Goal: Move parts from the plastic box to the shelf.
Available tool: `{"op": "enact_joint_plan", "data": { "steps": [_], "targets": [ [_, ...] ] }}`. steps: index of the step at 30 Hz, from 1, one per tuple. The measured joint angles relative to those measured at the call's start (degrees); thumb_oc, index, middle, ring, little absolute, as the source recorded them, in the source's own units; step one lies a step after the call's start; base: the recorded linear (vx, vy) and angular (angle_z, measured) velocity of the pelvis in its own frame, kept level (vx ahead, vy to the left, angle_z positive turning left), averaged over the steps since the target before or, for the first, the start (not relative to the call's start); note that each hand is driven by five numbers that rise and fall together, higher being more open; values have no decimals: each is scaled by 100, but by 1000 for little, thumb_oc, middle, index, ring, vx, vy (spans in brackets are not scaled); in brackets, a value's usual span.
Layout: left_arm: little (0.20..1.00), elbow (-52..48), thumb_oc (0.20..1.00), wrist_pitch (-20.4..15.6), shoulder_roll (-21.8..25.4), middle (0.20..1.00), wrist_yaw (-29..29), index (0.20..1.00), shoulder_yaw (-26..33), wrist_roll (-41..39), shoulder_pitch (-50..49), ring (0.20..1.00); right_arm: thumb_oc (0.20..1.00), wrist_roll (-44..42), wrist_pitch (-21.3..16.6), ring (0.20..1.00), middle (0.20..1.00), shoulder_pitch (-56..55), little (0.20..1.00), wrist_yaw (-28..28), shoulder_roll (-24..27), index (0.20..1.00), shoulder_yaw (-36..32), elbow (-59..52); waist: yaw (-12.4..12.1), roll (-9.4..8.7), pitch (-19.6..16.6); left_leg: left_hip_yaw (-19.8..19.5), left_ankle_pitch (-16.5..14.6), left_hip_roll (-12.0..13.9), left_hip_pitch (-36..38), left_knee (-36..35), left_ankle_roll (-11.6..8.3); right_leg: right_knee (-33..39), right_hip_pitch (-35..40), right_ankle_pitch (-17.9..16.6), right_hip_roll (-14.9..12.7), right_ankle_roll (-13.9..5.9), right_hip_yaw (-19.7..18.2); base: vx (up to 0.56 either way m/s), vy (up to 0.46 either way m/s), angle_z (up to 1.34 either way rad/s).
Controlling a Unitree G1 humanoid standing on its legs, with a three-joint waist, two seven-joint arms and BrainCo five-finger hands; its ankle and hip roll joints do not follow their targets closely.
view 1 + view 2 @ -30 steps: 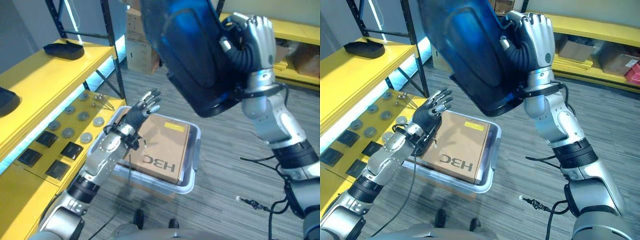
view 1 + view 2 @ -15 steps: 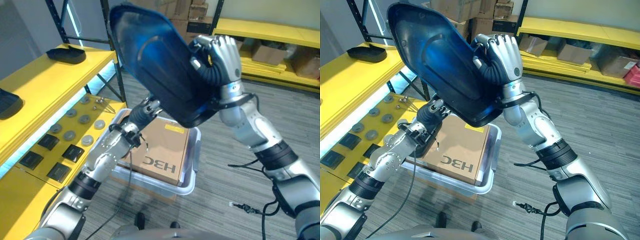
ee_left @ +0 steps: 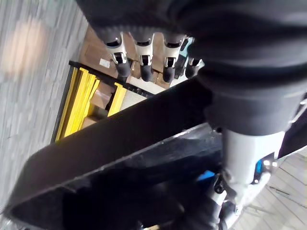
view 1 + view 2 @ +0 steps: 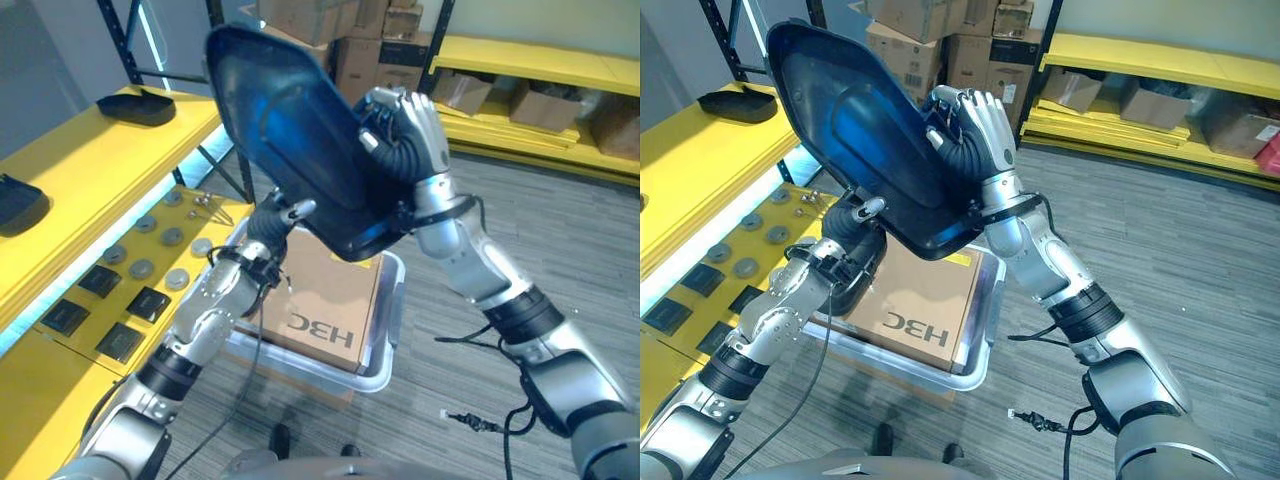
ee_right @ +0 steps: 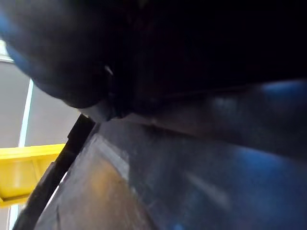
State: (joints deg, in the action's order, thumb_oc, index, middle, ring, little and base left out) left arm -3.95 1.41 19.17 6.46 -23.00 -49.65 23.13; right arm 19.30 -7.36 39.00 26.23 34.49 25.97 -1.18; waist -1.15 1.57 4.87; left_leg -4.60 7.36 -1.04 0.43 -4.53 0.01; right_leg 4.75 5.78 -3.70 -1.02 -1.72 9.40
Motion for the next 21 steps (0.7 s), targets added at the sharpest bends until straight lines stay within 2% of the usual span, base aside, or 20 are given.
{"op": "enact_joint_plan", "data": {
  "steps": [1, 2, 3, 4, 5, 6, 14, 17, 18, 21],
  "targets": [
    [928, 0, 928, -106, -73, 928, 80, 928, 4, 44, -34, 928, 200, -194, 1, 200, 200, -98, 200, -59, -134, 200, -46, 0, -13, -1, 0, 2, -1, 0, 1, 0, -1, 0, 0, 0, 0, 0, -4, 0, 0, 0],
    [667, -1, 667, -184, -133, 667, 101, 667, 14, 45, -72, 667, 200, -326, 6, 200, 200, -178, 200, -98, -238, 200, -81, 0, -24, -1, 0, 4, -1, -1, 1, 0, -1, 0, 0, 0, -1, 0, -5, 0, 0, 0],
    [529, -4, 529, -243, -176, 529, 105, 529, 20, 48, -111, 529, 200, -393, 13, 200, 200, -234, 200, -116, -284, 200, -95, 0, -25, 0, 0, 4, -1, -1, 1, 0, -2, 0, -1, -1, -1, 0, -6, 0, 0, 0],
    [442, -5, 442, -307, -222, 442, 150, 442, 18, 69, -171, 442, 200, -510, 21, 200, 200, -297, 200, -146, -385, 200, -95, 1, -26, 0, -1, 4, -3, 0, 1, 0, -4, 0, -2, 0, 0, 0, -6, 0, 0, 0],
    [294, -4, 294, -356, -252, 294, 197, 294, 19, 155, -236, 294, 200, -569, 30, 200, 200, -332, 200, -181, -477, 200, -96, 1, -27, 0, -1, 7, -3, 0, 1, 0, -3, 0, -2, 0, 0, 0, -10, 0, 0, 0],
    [200, -3, 200, -372, -274, 200, 212, 200, 17, 156, -279, 200, 200, -598, 30, 200, 200, -360, 200, -194, -542, 200, -94, 2, -27, 0, -1, 9, -1, 0, -1, 0, -1, 0, -5, -1, 0, 1, -12, 0, 0, 0],
    [200, 92, 200, -372, -308, 200, 530, 200, 46, 617, -344, 200, 200, -930, 29, 200, 200, -444, 200, -400, -836, 200, -73, 2, -72, 11, -60, 22, -27, -2, -2, 0, -38, 0, -13, -4, -2, 0, -32, -10, 0, 0],
    [200, 212, 200, -390, -319, 200, 560, 200, 81, 868, -344, 200, 200, -1564, 29, 200, 200, -493, 200, -614, -923, 200, -39, 11, -98, 22, -116, 22, -27, -2, -2, 0, -38, 0, -14, -4, -2, -1, -34, 0, 0, 0],
    [200, 252, 200, -398, -303, 200, 560, 200, 74, 1028, -351, 200, 200, -2051, 29, 200, 200, -558, 200, -813, -926, 200, -28, 102, -123, 24, -176, 20, -27, -2, -3, 0, -38, 0, -13, -3, -2, -2, -33, 0, 0, 0],
    [200, 308, 200, -426, -255, 200, 581, 200, 69, 1233, -373, 200, 200, -2636, 27, 200, 200, -612, 200, -1161, -924, 200, -9, 262, -151, 37, -226, 19, -27, -2, -3, -1, -39, 0, -12, -3, -2, -2, -31, 0, 0, 0]
  ]
}}
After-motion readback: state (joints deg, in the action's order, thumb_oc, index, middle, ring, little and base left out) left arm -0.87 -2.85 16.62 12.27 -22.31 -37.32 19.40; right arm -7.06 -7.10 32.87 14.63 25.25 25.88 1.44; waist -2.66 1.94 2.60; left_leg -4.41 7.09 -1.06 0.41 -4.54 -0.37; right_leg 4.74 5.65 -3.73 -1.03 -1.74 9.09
